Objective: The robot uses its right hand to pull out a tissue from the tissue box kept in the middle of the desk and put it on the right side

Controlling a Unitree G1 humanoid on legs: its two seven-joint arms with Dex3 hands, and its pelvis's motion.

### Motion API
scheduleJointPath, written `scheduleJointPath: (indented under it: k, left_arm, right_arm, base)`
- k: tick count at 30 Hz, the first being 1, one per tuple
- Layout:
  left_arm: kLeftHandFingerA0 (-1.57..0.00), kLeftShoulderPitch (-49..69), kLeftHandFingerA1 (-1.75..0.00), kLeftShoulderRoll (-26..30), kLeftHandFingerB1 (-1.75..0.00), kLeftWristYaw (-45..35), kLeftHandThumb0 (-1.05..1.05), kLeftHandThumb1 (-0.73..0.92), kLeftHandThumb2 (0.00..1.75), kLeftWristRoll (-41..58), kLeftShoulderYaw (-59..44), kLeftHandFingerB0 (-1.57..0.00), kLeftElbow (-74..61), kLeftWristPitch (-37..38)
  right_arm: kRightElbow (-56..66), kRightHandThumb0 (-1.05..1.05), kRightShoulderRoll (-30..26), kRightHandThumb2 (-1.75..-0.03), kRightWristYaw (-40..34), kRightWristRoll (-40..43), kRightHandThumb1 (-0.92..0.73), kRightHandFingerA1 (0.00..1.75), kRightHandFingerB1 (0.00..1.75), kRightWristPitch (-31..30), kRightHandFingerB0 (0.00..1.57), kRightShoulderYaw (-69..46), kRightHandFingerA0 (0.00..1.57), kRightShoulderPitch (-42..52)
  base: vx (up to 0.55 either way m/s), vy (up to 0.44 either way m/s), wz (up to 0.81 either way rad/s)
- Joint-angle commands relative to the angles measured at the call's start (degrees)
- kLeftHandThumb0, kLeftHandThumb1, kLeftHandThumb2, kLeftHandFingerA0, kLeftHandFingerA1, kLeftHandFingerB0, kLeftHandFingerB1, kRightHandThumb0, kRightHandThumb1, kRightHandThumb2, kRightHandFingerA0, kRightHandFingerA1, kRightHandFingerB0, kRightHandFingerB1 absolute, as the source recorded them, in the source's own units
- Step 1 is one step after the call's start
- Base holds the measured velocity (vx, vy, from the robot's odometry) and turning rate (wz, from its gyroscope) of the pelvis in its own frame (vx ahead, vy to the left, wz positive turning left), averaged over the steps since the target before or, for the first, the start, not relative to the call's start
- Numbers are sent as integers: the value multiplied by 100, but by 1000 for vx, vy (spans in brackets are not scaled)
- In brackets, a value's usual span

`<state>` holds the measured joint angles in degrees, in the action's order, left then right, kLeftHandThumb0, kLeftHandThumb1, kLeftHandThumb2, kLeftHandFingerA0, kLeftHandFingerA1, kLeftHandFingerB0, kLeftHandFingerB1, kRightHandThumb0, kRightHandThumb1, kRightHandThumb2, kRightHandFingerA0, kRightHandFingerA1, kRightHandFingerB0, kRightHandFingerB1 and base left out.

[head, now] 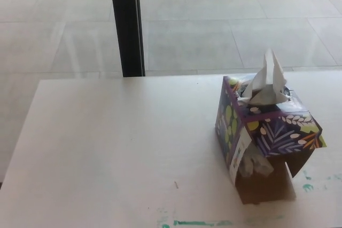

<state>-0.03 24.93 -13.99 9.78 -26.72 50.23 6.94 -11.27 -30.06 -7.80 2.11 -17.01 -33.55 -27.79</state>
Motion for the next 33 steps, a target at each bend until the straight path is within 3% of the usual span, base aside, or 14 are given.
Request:
scheduleJointPath:
  k: [1, 12, 14, 15, 17, 21, 24, 25, 26, 27, 28, 29, 32, 33]
  left_arm:
    - [-62, 52, -58, 109, -64, 105, -105, 91, 75, 208, -154, -42, 226, -198]
    - [-63, 237, -58, 157, -63, 200, -105, 92, 75, 166, -212, -45, 711, -161]
    - [-65, 222, -57, 156, -60, 183, -105, 92, 74, 167, -201, -45, 739, -177]
    - [-64, 224, -57, 153, -62, 142, -105, 92, 74, 182, -201, -44, 728, -175]
    - [-63, 262, -59, 146, -64, 80, -105, 92, 75, 163, -167, -42, 674, -117]
    - [-62, 266, -58, 154, -64, 48, -105, 90, 76, 171, -160, -43, 631, -163]
    - [-62, 241, -57, 161, -63, 48, -105, 90, 76, 145, -138, -43, 673, -130]
    - [-63, 241, -59, 158, -65, 50, -105, 90, 76, 143, -132, -43, 625, -152]
    - [-63, 241, -59, 158, -65, 50, -105, 90, 76, 143, -132, -43, 625, -152]
    - [-63, 234, -59, 159, -64, 39, -105, 90, 75, 151, -137, -43, 639, -154]
    - [-63, 252, -59, 175, -64, 31, -105, 90, 76, 139, -131, -42, 639, -134]
    - [-65, 261, -58, 185, -62, 56, -105, 91, 75, 120, -120, -43, 623, -148]
    - [-64, 284, -60, 184, -64, 40, -105, 91, 75, 140, -134, -43, 564, -176]
    - [-63, 291, -59, 202, -63, 31, -105, 91, 75, 137, -131, -43, 542, -200]
  right_arm:
    - [-548, -45, -868, -60, 512, -398, -70, 60, 36, -964, 28, 1271, 53, -2480]
    - [-1176, -63, -610, -61, 2334, -945, -68, 62, 32, 301, 30, 3415, 55, -3218]
    - [-1189, -67, -554, -90, 2538, -1107, -54, 66, 45, 247, 21, 3832, 49, -3350]
    - [-1224, -66, -577, -60, 2675, -1199, -65, 56, 32, 269, 29, 4044, 43, -3418]
    - [-1460, -71, -566, -87, 3273, -1382, -51, 57, 43, 401, 15, 4597, 26, -3632]
    - [-1759, -72, -551, -86, 3669, -1553, -50, 57, 42, 498, 11, 5121, 21, -3802]
    - [-1830, -69, -564, -59, 3903, -1582, -64, 48, 28, 406, 17, 5384, 16, -3845]
    - [-1901, -38, -549, -96, 4119, -1570, -36, 52, 49, 314, 0, 5520, 2, -3847]
    - [-1911, -38, -555, -96, 4119, -1559, -36, 52, 49, 316, 0, 5536, 2, -3857]
    - [-1890, -39, -602, -95, 4179, -1627, -33, 52, 49, 399, 0, 5633, 2, -3830]
    - [-1859, -77, -649, -61, 4318, -1702, -64, 37, 26, 387, 13, 5794, 9, -3819]
    - [-1826, -74, -682, -86, 4478, -1690, -47, 41, 31, 362, 9, 5890, 4, -3777]
    - [-1762, -74, -875, -91, 5051, -1848, -47, 43, 27, 481, 4, 6308, 0, -3708]
    - [-1773, -82, -903, -60, 5441, -1752, -60, 42, 28, 279, 3, 6434, 5, -3676]
  base:
    - [0, 0, 0]
    - [0, 0, 0]
    - [0, 0, 0]
    - [0, 0, 0]
    - [0, 0, 0]
    - [0, 0, 0]
    - [0, 0, 0]
    - [0, 0, 0]
    - [0, 0, 0]
    - [0, 0, 0]
    - [0, 0, 0]
    - [0, 0, 0]
    - [0, 0, 0]
    - [0, 0, 0]
